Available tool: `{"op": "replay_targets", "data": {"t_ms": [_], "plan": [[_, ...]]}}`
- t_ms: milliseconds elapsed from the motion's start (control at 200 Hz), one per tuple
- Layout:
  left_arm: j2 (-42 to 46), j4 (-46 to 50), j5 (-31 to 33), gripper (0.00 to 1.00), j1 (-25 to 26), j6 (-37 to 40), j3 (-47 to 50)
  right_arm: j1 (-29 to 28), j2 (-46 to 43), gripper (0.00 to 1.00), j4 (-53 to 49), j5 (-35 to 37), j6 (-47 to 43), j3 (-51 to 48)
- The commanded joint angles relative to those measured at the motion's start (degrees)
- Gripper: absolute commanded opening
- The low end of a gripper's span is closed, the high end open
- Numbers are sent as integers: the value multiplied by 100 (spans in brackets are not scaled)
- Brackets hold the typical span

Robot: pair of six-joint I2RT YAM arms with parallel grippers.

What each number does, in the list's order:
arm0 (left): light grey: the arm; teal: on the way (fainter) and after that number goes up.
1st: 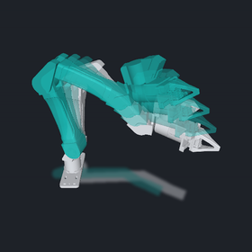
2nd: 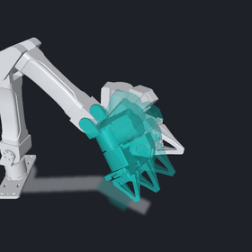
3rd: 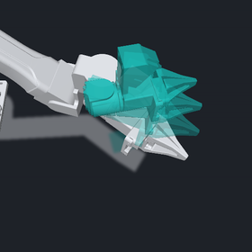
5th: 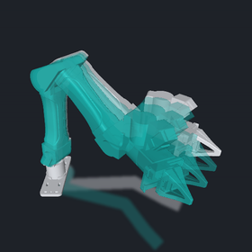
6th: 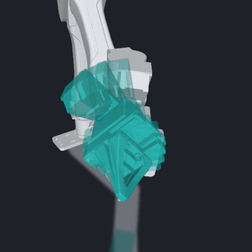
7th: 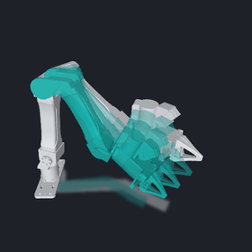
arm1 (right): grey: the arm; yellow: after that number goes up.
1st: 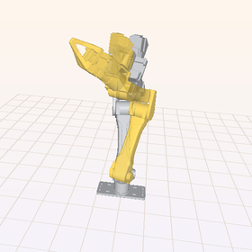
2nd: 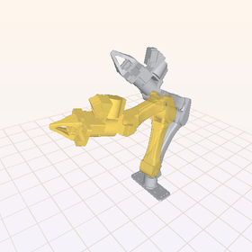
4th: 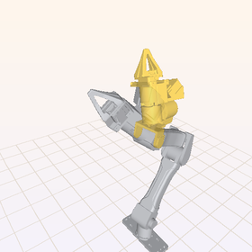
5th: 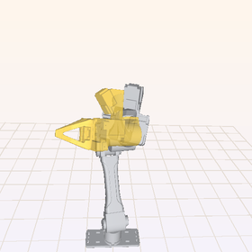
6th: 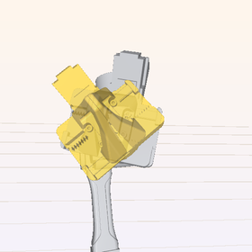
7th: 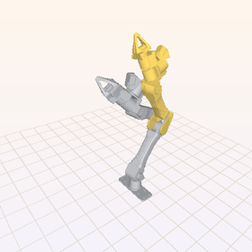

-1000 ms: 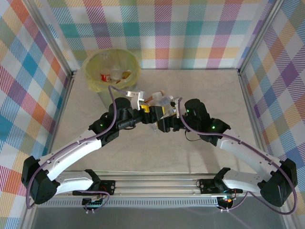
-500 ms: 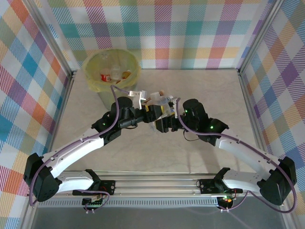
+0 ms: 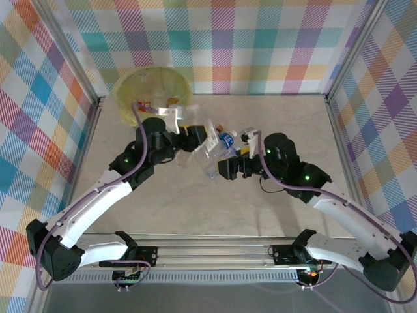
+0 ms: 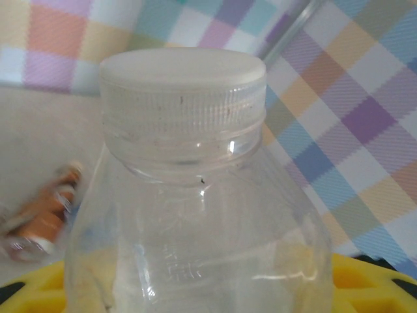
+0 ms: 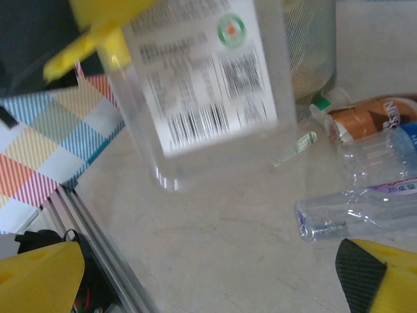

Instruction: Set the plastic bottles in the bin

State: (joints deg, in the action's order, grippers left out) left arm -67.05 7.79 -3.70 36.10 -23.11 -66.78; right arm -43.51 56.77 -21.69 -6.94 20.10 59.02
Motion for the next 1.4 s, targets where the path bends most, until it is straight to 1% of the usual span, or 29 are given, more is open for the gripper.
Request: {"op": "replay_targets", "data": {"t_ms": [0, 210, 395, 475, 545, 715, 845, 950, 1060, 1155, 1240, 1400], "plan": [[159, 468, 316, 54, -287, 721, -789, -21, -250, 100, -407, 455, 96, 230], [-431, 1531, 697, 54, -1047, 1345, -2384, -15, -201, 100, -873, 1221, 292, 309], [-1137, 1852, 1576, 55, -1512, 2062, -3421, -17, -45, 100, -1029, 1486, 341, 311], [-1463, 1843, 2134, 55, -1643, 2378, -3728, -13, -1, 100, -1073, 1603, 363, 311], [-1713, 1716, 2460, 56, -1745, 2626, -3878, -18, 30, 100, -1104, 1705, 381, 303], [-2138, 1299, 3012, 56, -1877, 3194, -3913, -18, 62, 100, -1124, 1835, 441, 259], [-2373, 1078, 3247, 56, -2029, 3401, -3848, -11, 78, 100, -1110, 1855, 477, 215], [-2439, 763, 3344, 56, -2162, 3496, -3603, -17, 91, 100, -1079, 1845, 503, 172], [-2437, 350, 3383, 56, -2286, 3410, -3261, -18, 110, 100, -1040, 1821, 522, 145], [-2427, 93, 3297, 56, -2389, 3229, -2958, -15, 123, 100, -1000, 1785, 539, 136], [-2456, -66, 3178, 56, -2453, 3049, -2751, -18, 137, 100, -982, 1759, 541, 136], [-2554, -199, 3106, 57, -2501, 2958, -2505, -13, 141, 100, -985, 1740, 530, 136]]}}
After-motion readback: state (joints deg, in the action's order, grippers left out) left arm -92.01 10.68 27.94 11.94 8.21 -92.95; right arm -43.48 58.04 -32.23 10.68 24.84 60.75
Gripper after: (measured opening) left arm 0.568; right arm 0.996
